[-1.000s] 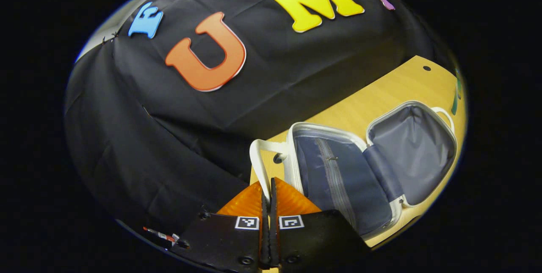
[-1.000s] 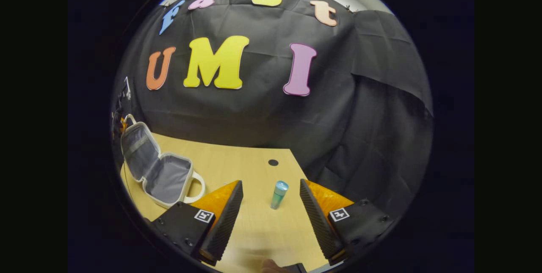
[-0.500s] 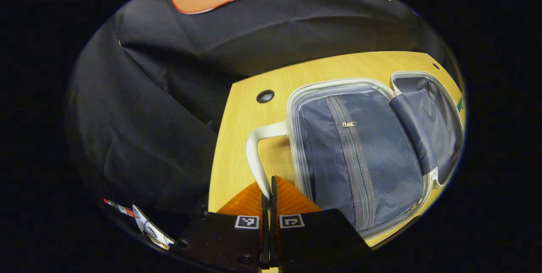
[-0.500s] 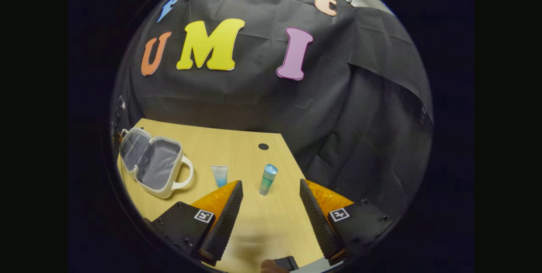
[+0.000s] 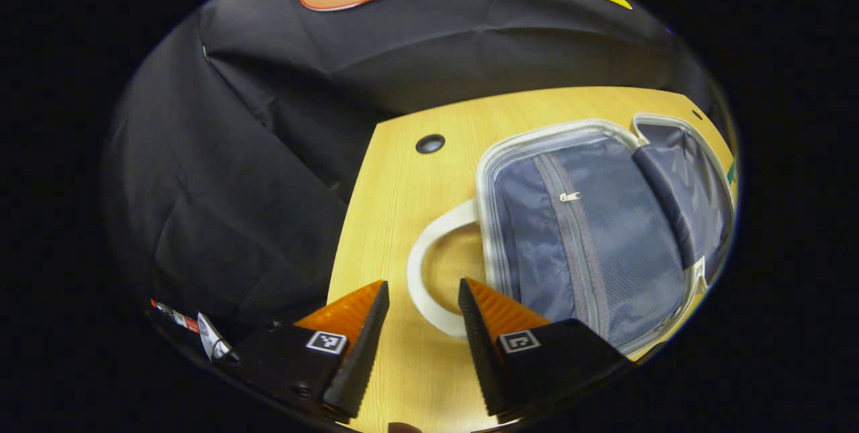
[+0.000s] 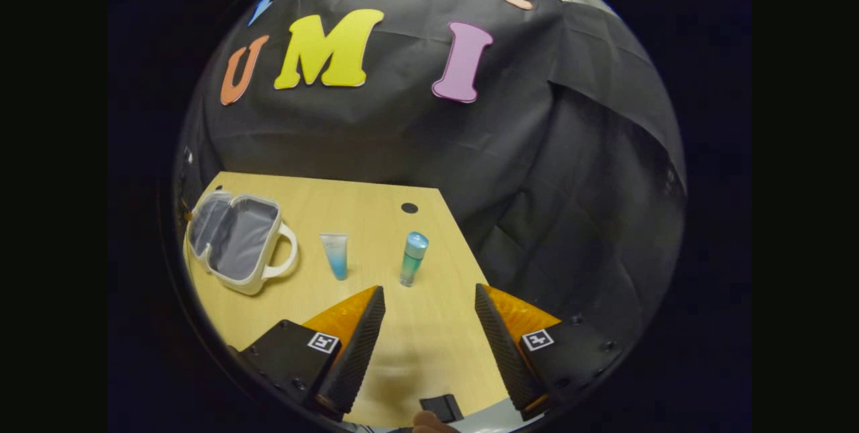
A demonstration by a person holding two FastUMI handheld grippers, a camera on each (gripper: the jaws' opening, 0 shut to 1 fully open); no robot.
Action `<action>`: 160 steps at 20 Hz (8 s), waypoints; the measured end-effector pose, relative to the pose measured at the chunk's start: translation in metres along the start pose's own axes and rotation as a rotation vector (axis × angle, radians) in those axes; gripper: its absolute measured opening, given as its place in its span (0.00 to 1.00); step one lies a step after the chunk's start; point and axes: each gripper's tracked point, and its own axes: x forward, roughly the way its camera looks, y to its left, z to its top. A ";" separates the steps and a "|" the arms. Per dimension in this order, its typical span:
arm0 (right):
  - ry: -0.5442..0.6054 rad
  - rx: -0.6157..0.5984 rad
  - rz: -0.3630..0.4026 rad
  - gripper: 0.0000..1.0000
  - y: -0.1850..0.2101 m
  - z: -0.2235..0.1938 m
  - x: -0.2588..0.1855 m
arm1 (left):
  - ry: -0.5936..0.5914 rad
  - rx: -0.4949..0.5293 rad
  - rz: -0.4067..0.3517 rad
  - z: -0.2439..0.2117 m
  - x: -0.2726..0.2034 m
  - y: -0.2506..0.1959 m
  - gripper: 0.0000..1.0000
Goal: First open the suitcase, pack the skin care products into it, and then close the suitcase.
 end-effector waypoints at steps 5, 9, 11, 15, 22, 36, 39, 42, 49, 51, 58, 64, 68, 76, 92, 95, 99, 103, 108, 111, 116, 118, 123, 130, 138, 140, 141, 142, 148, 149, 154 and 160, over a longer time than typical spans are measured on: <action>-0.011 -0.026 0.079 0.80 -0.003 0.001 0.008 | -0.169 -0.028 -0.026 0.062 -0.075 -0.054 1.00; -0.015 -0.034 0.115 0.80 -0.016 0.001 0.022 | -0.288 -0.060 -0.110 0.103 -0.135 -0.137 0.99; -0.014 -0.008 0.134 0.80 -0.027 0.002 0.029 | -0.327 -0.067 -0.169 0.119 -0.163 -0.186 0.99; -0.015 -0.008 0.147 0.80 -0.056 -0.002 0.042 | -0.372 -0.074 -0.260 0.136 -0.183 -0.291 0.99; 0.033 -0.017 0.199 0.80 -0.096 -0.026 0.061 | -0.337 -0.067 -0.481 0.125 -0.199 -0.472 1.00; 0.134 -0.154 0.300 0.80 -0.123 -0.083 0.108 | -0.200 -0.143 -0.495 0.104 -0.118 -0.639 0.83; 0.108 -0.169 0.411 0.80 -0.094 -0.080 0.121 | -0.195 -0.170 -0.477 0.102 -0.105 -0.642 0.69; 0.097 -0.173 0.466 0.80 -0.066 -0.069 0.143 | -0.218 -0.197 -0.471 0.107 -0.102 -0.641 0.49; 0.042 -0.209 0.574 0.80 0.016 -0.042 0.183 | -0.249 -0.208 -0.411 0.114 -0.158 -0.590 0.46; 0.031 -0.209 0.544 0.80 0.031 -0.035 0.198 | -0.268 -0.214 -0.374 0.116 -0.188 -0.561 0.46; 0.069 -0.087 0.504 0.81 0.063 -0.044 0.241 | -0.291 -0.334 -0.218 0.103 -0.296 -0.450 0.46; 0.060 -0.055 0.461 0.48 0.064 -0.048 0.257 | -0.270 -0.407 -0.117 0.069 -0.341 -0.362 0.46; 0.048 -0.042 0.451 0.36 0.064 -0.050 0.254 | -0.258 -0.422 -0.076 0.057 -0.333 -0.321 0.46; 0.042 0.005 0.344 0.36 0.040 -0.050 0.187 | -0.297 -0.318 -0.127 0.084 -0.273 -0.259 0.46; -0.034 0.072 0.419 0.34 0.130 0.012 0.003 | 0.014 -0.190 -0.366 0.033 -0.103 -0.321 0.46; -0.016 0.058 0.405 0.36 0.134 0.004 0.003 | 0.056 -0.167 -0.382 0.028 -0.094 -0.337 0.46; 0.023 0.060 0.394 0.36 0.137 -0.007 0.009 | 0.118 -0.121 -0.377 0.018 -0.083 -0.349 0.46; 0.034 0.049 0.394 0.36 0.140 -0.008 0.014 | 0.164 -0.107 -0.357 0.012 -0.069 -0.351 0.46; 0.052 0.030 0.413 0.36 0.149 -0.009 0.021 | 0.226 -0.133 -0.343 0.000 -0.063 -0.354 0.47; 0.063 0.017 0.434 0.34 0.161 -0.005 0.026 | 0.243 -0.114 -0.331 -0.001 -0.063 -0.355 0.53; 0.062 -0.002 0.500 0.36 0.203 0.022 0.041 | 0.198 -0.194 -0.395 0.012 -0.089 -0.362 0.87; 0.060 -0.011 0.538 0.36 0.227 0.036 0.042 | 0.140 -0.227 -0.380 0.021 -0.109 -0.348 0.97; 0.054 -0.087 0.627 0.36 0.310 0.051 0.053 | -0.152 -0.273 -0.274 0.058 -0.180 -0.269 0.97; 0.299 -0.124 0.664 0.36 0.410 -0.025 0.085 | -0.402 -0.241 -0.103 0.047 -0.246 -0.171 1.00; 0.454 -0.034 0.576 0.36 0.431 -0.044 0.117 | -0.498 -0.339 -0.062 0.046 -0.279 -0.109 0.99; 0.512 0.035 0.518 0.36 0.437 -0.046 0.133 | -0.499 -0.355 -0.069 0.039 -0.276 -0.104 0.99; 0.547 0.053 0.498 0.36 0.439 -0.050 0.140 | -0.482 -0.369 -0.086 0.030 -0.272 -0.106 0.98; 0.574 0.063 0.480 0.36 0.441 -0.056 0.148 | -0.453 -0.383 -0.093 0.018 -0.268 -0.105 0.98; 0.609 0.022 0.374 0.36 0.444 -0.066 0.159 | -0.328 -0.532 -0.094 -0.036 -0.242 -0.088 0.99; 0.605 0.007 0.369 0.37 0.446 -0.066 0.159 | -0.303 -0.558 -0.101 -0.046 -0.237 -0.085 0.99; 0.622 0.018 0.375 0.43 0.445 -0.065 0.149 | -0.239 -0.695 -0.060 -0.074 -0.205 -0.045 0.99; 0.430 -0.097 0.508 0.83 0.418 -0.018 0.099 | -0.203 -0.934 -0.175 -0.076 -0.129 -0.015 0.99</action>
